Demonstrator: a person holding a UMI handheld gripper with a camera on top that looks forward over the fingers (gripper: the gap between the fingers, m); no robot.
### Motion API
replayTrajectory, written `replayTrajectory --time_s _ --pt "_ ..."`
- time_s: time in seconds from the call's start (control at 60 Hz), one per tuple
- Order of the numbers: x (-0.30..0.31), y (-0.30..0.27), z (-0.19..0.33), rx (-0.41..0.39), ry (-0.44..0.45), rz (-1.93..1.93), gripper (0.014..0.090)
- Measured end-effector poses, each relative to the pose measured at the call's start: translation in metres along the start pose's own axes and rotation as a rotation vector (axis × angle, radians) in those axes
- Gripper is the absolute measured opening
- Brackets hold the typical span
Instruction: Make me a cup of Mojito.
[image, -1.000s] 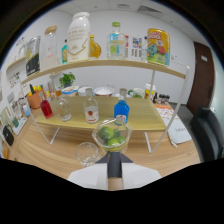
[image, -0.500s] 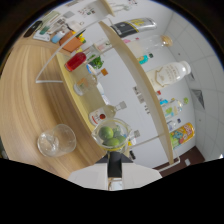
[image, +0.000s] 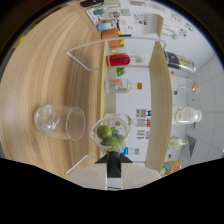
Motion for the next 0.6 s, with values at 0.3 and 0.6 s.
replayTrajectory --time_s 0.3,0.6 --pt "-0.005 -0.006 -0.006 0.018 0.004 0.129 0.0157" --pt "0.016 0.028 -0.037 0.025 -0.111 0.974 0.0159"
